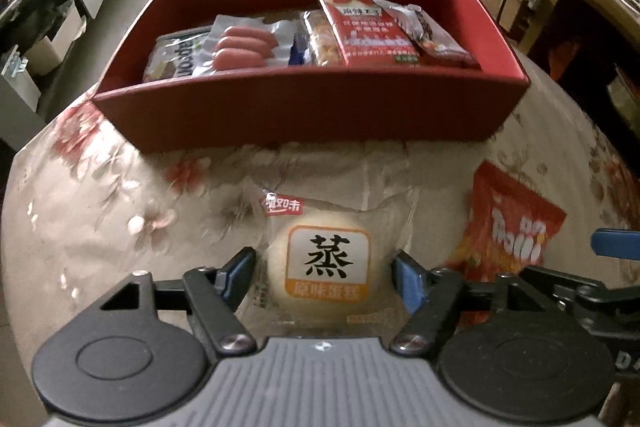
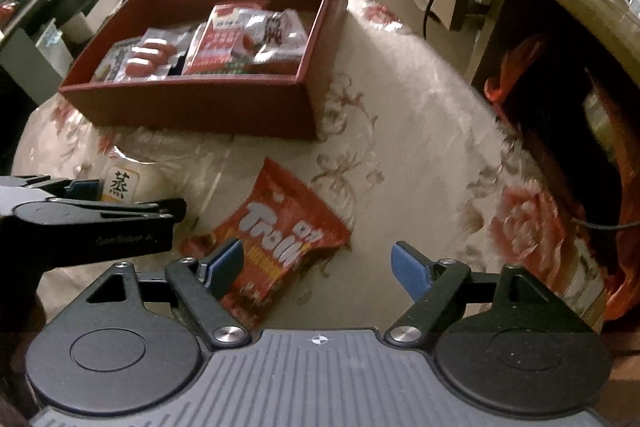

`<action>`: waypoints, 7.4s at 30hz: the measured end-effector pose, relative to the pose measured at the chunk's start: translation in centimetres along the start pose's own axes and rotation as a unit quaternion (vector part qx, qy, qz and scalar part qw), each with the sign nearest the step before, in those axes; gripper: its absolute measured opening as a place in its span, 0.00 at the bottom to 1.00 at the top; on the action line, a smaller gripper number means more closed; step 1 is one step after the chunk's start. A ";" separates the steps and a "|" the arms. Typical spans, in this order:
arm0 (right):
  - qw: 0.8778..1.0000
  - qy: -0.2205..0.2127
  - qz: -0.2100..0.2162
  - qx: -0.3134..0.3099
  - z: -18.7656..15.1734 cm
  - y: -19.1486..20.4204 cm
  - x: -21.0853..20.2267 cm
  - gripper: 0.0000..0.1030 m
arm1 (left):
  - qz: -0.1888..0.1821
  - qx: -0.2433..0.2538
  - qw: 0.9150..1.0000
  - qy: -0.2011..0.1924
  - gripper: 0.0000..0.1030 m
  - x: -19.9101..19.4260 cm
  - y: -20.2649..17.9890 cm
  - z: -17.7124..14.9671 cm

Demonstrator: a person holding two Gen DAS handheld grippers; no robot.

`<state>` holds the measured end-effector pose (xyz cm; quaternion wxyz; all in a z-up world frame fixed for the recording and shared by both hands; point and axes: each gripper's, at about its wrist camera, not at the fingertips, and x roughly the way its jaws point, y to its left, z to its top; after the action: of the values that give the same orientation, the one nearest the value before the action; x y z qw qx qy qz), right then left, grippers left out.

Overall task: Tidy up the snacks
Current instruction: 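Move the right gripper to the red Trolli bag while the left approaches the steamed cake, then grasp the Trolli bag with the right gripper while the left grasps the steamed cake pack, then lift both packs and carry them over the red box, then lower the steamed cake and Trolli bag into the box and open both grippers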

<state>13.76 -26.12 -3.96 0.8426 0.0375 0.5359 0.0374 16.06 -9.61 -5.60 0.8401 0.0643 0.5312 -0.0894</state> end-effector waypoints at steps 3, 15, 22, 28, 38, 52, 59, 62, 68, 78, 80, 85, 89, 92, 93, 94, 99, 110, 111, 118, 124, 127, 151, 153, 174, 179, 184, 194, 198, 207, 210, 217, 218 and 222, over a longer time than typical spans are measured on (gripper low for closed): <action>1.000 0.008 0.009 0.011 -0.7 0.4 0.4 0.83 | 0.007 0.004 1.000 -0.005 0.73 -0.8 0.7 -1.2; 0.996 0.018 0.047 0.072 -1.6 2.8 2.7 0.89 | 0.025 -0.012 0.999 -0.016 0.73 -2.4 3.6 -4.4; 1.000 0.009 0.003 0.022 -1.7 5.6 3.7 0.96 | 0.028 -0.012 0.999 -0.012 0.74 -1.9 3.9 -5.1; 1.000 0.006 -0.009 -0.003 -2.0 6.4 4.2 1.00 | 0.031 -0.008 0.999 -0.015 0.80 -1.6 4.0 -5.4; 1.000 0.012 -0.008 -0.028 -2.2 6.7 4.1 1.00 | 0.039 0.008 0.999 -0.011 0.91 -0.8 3.9 -6.0; 0.995 0.004 -0.025 -0.094 -3.9 5.7 2.0 0.54 | 0.038 0.008 0.999 -0.008 0.93 -0.8 3.8 -6.1; 1.000 0.004 0.004 -0.031 -4.0 4.3 1.4 0.75 | 0.035 0.007 0.999 -0.008 0.93 -0.7 3.9 -6.1; 0.999 -0.003 0.036 0.037 -3.3 3.1 1.2 0.83 | 0.031 0.001 0.999 -0.007 0.94 -0.6 4.2 -6.1; 0.983 0.020 0.093 0.155 -1.8 1.7 2.9 0.88 | 0.026 -0.010 1.000 -0.003 0.97 -0.4 4.6 -6.1; 1.000 -0.003 -0.019 0.025 -0.5 5.7 4.0 0.86 | 0.014 -0.023 1.000 0.008 0.98 -0.3 5.2 -6.0; 0.999 -0.004 -0.039 -0.024 -1.3 6.4 3.8 0.78 | 0.009 -0.025 1.000 0.007 0.98 -0.6 5.5 -5.8; 0.997 0.016 -0.034 -0.074 -3.0 5.9 2.3 0.74 | -0.026 -0.062 0.998 0.003 0.98 -1.8 7.2 -4.6; 0.991 0.022 -0.032 -0.124 -4.7 6.4 1.0 0.73 | -0.022 -0.070 0.997 0.002 0.98 -1.5 6.9 -4.0; 0.991 0.033 -0.026 -0.130 -5.4 6.4 1.6 0.75 | -0.020 -0.070 0.997 0.010 1.00 -0.4 6.0 -4.0; 0.991 0.032 -0.024 -0.129 -5.5 6.4 1.9 0.75 | -0.021 -0.072 0.997 0.014 0.99 -0.1 5.9 -4.1; 0.992 0.029 -0.021 -0.125 -5.3 6.4 1.9 0.75 | -0.017 -0.074 0.997 0.024 0.98 0.3 5.8 -4.2; 0.993 0.027 -0.012 -0.110 -4.9 6.1 2.4 0.85 | 0.020 -0.045 0.999 0.014 1.00 0.5 4.2 -4.7; 0.993 0.017 -0.023 -0.114 -6.0 5.4 1.2 0.73 | 0.022 -0.034 0.999 0.005 0.80 -1.0 4.2 -5.7; 0.993 0.014 -0.022 -0.114 -6.0 5.4 1.0 0.73 | 0.022 -0.031 0.999 0.004 0.79 -1.2 4.0 -5.9; 0.994 -0.019 -0.027 -0.108 -5.7 5.6 -0.8 0.73 | 0.017 -0.025 1.000 -0.005 0.77 -2.5 3.6 -6.4; 0.993 -0.039 -0.027 -0.105 -6.0 6.0 -2.1 0.73 | 0.023 -0.020 0.999 -0.023 0.76 -4.6 3.1 -7.1; 0.993 -0.048 -0.026 -0.107 -6.3 6.1 -3.0 0.73 | 0.027 -0.023 0.999 -0.031 0.76 -5.7 3.5 -7.8; 0.986 -0.147 -0.034 -0.075 -3.2 6.6 -7.4 0.73 | -0.006 -0.052 0.995 -0.086 0.70 -9.1 4.8 -2.8; 0.986 -0.150 -0.032 -0.072 -2.5 6.6 -7.4 0.73 | -0.010 -0.055 0.994 -0.093 0.70 -9.3 4.8 -1.8; 0.981 -0.184 -0.029 -0.056 4.7 6.6 -6.4 0.73 | 0.011 -0.066 0.989 -0.134 0.71 -7.9 5.3 6.2; 0.981 -0.183 -0.034 -0.054 6.5 6.3 -5.3 0.73 | 0.016 -0.069 0.989 -0.133 0.71 -6.6 5.5 8.3; 0.982 -0.179 -0.040 -0.054 8.1 6.1 -4.1 0.73 | 0.021 -0.073 0.989 -0.130 0.71 -5.3 5.6 9.9; 0.984 -0.164 -0.042 -0.056 10.4 6.2 -1.3 0.73 | 0.038 -0.072 0.990 -0.117 0.71 -2.6 5.7 11.8; 0.985 -0.157 -0.043 -0.059 11.0 6.3 -0.4 0.73 | 0.042 -0.070 0.991 -0.110 0.71 -1.4 5.6 12.3; 0.987 -0.144 -0.045 -0.063 11.7 6.2 1.4 0.73 | 0.052 -0.071 0.992 -0.095 0.71 0.8 5.6 13.1; 0.987 -0.140 -0.044 -0.063 12.0 6.2 2.0 0.73 | 0.052 -0.072 0.992 -0.089 0.71 1.3 5.6 13.1; 0.989 -0.130 -0.040 -0.062 12.4 6.0 3.1 0.74 | 0.054 -0.078 0.992 -0.077 0.72 2.3 5.6 13.4; 0.989 -0.129 -0.038 -0.060 12.5 5.8 3.2 0.76 | 0.053 -0.079 0.993 -0.076 0.72 2.3 5.6 13.4; 0.989 -0.130 -0.035 -0.057 12.6 5.6 3.2 0.77 | 0.051 -0.084 0.992 -0.074 0.73 2.4 5.8 13.7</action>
<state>26.38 -20.47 -0.92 0.9068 -0.0248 0.4195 0.0336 30.33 -6.96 -1.81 0.8831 0.0141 0.4690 -0.0063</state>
